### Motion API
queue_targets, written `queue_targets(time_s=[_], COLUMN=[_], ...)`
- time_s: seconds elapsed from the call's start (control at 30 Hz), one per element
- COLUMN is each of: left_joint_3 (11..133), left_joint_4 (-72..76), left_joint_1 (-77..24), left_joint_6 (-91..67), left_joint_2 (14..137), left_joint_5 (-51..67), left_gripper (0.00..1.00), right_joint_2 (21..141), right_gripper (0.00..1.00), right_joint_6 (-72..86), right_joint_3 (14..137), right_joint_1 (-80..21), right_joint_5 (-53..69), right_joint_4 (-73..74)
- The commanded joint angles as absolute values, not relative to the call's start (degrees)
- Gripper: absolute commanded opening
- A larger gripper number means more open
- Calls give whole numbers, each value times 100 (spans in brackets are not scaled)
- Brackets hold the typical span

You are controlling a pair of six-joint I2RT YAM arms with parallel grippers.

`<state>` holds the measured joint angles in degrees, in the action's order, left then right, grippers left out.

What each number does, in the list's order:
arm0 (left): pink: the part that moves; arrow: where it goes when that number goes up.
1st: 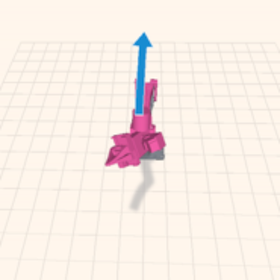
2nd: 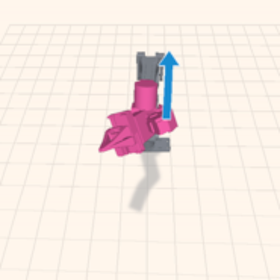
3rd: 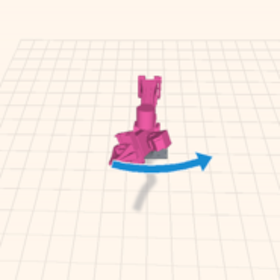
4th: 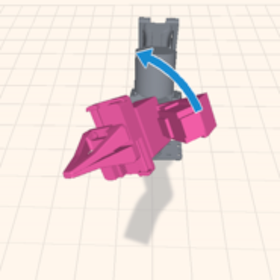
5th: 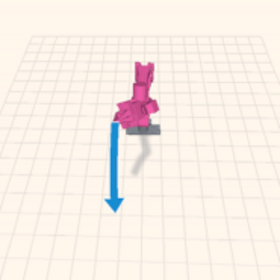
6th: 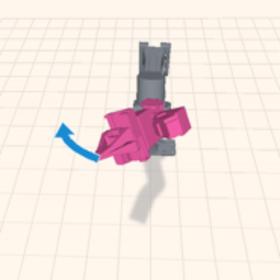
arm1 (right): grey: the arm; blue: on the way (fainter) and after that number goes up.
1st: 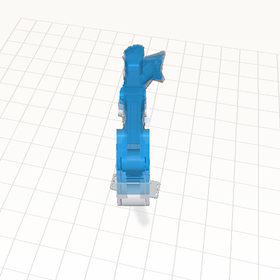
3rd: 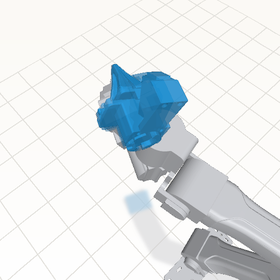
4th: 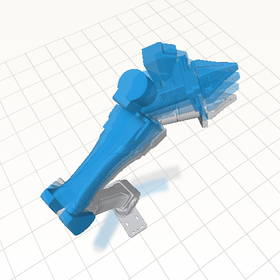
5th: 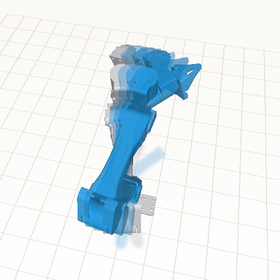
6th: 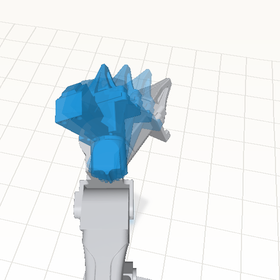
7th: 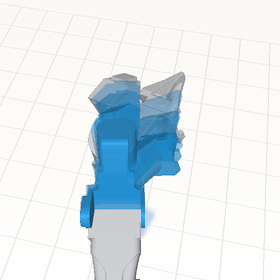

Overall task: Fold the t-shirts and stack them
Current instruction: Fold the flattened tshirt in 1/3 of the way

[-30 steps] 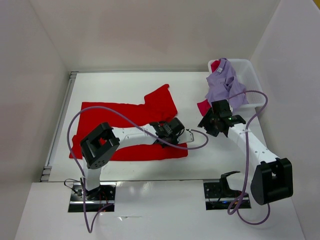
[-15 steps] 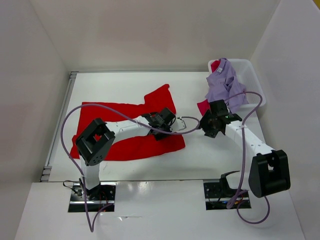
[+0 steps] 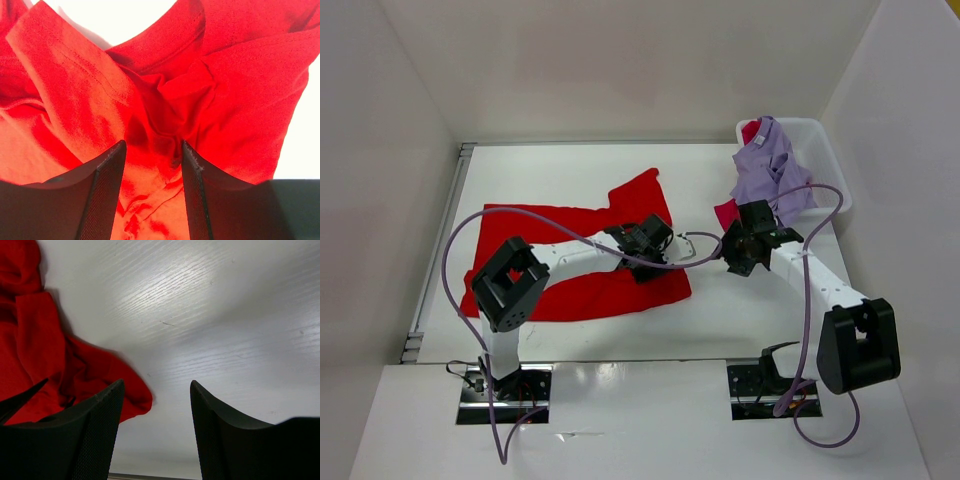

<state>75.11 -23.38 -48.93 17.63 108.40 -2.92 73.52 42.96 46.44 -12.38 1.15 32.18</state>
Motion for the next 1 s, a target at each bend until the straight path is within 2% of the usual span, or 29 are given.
queue_targets(time_s=[0.0,0.07,0.2,0.27,0.37,0.43,0.5,0.6,0.67,0.8,0.83,0.9,0.97], left_joint_3=[7699,7699,7699,7699,7699,7699,7594,7489,7488,7436,7436,7436,7496], left_joint_4=[-2391,-2391,-2496,-2496,-2610,-2610,-2610,-2541,-2470,-2329,-2329,-2268,-2268], left_joint_1=[-4860,-4860,-4860,-4860,-4860,-4860,-4860,-4860,-4860,-4860,-4860,-4808,-4721], left_joint_6=[1670,1670,1723,1723,1775,1775,1775,1828,1828,1828,1767,1767,1696], left_joint_2=[10608,10556,10451,10450,10389,10389,10389,10389,10389,10503,10503,10503,10425], left_joint_5=[-167,-167,-167,-167,-97,-97,-97,-97,-158,-211,-211,-272,-334], left_gripper=[56,54,40,38,42,52,57,55,51,28,19,11,9], right_joint_2=[7435,7436,7436,7436,7436,7436,7436,7436,7436,7436,7436,7488,7610], right_gripper=[60,60,60,60,60,60,60,60,60,60,60,60,60], right_joint_6=[4245,4245,4245,4245,4245,4245,4245,4245,4245,4245,4245,4192,4192], right_joint_3=[4570,4570,4570,4570,4570,4570,4570,4570,4570,4570,4570,4570,4570], right_joint_1=[-1266,-1318,-1318,-1318,-1318,-1318,-1318,-1318,-1318,-1371,-1371,-1371,-1493], right_joint_5=[167,219,220,220,220,220,220,220,220,220,220,281,395], right_joint_4=[2953,2953,2953,2953,2953,2953,2953,2953,2953,2953,2953,2901,2839])
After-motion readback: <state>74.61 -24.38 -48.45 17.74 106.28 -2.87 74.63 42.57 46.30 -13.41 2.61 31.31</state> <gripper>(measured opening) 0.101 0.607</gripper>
